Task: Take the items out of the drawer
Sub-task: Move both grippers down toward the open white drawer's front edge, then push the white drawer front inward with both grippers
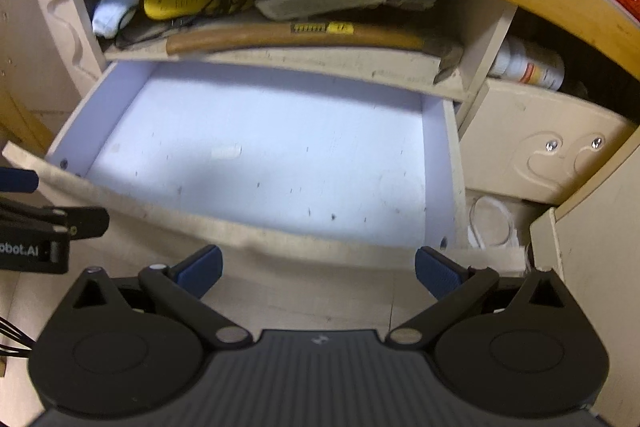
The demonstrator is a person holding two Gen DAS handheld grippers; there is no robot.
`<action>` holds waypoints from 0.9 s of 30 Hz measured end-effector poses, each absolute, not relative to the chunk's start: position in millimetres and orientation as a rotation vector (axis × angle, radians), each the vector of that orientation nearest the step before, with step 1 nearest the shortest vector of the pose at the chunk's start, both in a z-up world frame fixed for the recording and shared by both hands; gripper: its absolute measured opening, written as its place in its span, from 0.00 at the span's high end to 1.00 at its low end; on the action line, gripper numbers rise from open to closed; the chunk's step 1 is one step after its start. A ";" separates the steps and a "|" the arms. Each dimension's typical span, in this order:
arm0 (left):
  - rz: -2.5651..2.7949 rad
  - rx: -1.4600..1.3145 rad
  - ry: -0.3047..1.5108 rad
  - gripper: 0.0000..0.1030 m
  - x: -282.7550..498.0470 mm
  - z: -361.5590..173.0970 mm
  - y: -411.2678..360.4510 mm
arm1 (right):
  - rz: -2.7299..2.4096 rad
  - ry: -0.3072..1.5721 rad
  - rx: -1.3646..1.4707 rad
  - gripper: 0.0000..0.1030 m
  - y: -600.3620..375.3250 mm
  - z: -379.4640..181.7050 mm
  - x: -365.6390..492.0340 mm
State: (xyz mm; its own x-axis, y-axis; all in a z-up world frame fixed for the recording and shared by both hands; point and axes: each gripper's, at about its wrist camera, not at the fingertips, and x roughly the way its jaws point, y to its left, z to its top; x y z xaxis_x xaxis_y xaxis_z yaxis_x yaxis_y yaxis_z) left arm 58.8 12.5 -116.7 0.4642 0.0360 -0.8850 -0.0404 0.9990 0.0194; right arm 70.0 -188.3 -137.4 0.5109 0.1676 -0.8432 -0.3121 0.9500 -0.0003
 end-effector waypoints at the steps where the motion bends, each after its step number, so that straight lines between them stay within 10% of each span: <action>1: 0.048 -0.006 1.093 0.07 58.8 -118.6 12.5 | 0.289 1.006 -0.156 0.00 -188.0 -139.8 69.3; 27: 0.094 -0.066 1.199 0.07 65.8 -169.0 16.8 | 0.215 1.133 -0.123 0.00 -192.6 -183.7 77.3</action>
